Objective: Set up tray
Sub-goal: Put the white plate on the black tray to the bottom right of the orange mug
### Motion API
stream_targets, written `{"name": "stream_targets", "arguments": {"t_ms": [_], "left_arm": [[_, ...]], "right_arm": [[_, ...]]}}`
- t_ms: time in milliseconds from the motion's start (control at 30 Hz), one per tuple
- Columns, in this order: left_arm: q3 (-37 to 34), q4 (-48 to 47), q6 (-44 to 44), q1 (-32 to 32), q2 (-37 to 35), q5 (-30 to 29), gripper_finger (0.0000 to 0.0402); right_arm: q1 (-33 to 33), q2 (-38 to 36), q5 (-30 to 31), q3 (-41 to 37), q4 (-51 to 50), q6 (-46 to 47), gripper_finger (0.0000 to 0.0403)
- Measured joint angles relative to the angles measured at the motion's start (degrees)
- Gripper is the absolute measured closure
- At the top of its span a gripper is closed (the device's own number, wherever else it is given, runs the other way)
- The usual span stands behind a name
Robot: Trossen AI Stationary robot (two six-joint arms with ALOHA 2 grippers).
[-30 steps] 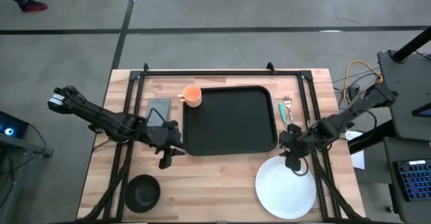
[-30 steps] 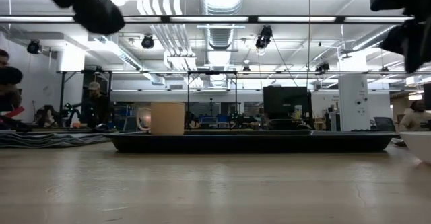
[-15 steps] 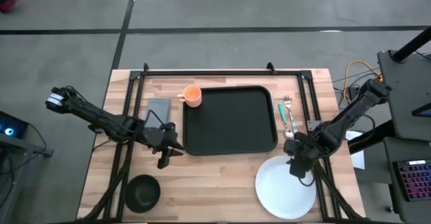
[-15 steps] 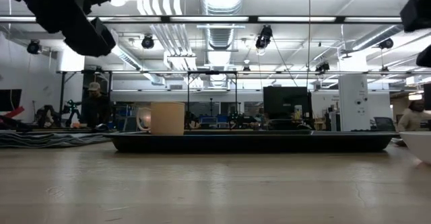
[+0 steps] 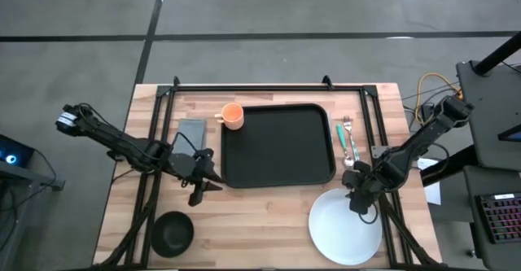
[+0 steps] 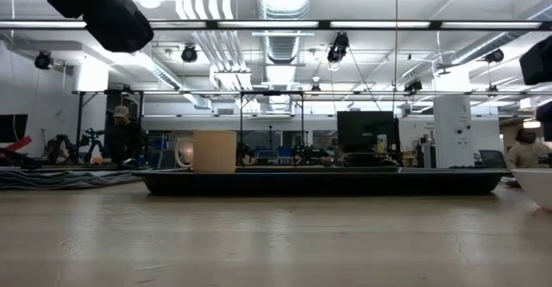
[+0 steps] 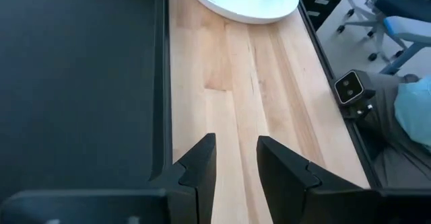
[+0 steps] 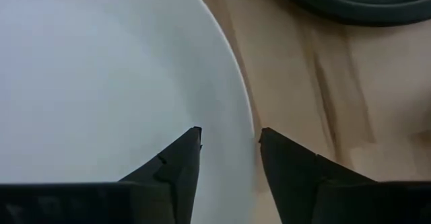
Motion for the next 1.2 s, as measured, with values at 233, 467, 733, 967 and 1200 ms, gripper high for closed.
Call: {"name": "stream_targets", "arguments": {"t_ms": [233, 467, 733, 967, 1200], "left_arm": [[0.0, 0.6, -0.1, -0.1, 0.0, 0.0, 0.0313], [0.0, 0.7, -0.2, -0.2, 0.0, 0.0, 0.0313], [0.0, 0.7, -0.2, -0.2, 0.0, 0.0, 0.0313], [0.0, 0.7, -0.2, -0.2, 0.0, 0.0, 0.0313], [0.0, 1.3, -0.2, -0.2, 0.0, -0.1, 0.0313]], "right_arm": [[-0.1, 0.0, 0.9, -4.4, 4.1, 1.9, 0.0291], [-0.1, -0.2, -1.9, -3.2, 4.1, 0.6, 0.0387], [-2.4, -0.1, -2.2, 9.3, 0.6, -7.8, 0.0395], [-14.7, -0.1, -0.4, 18.5, -3.0, -15.9, 0.0395], [-39.9, 1.7, -2.3, 21.7, -2.4, -22.3, 0.0395]]}}
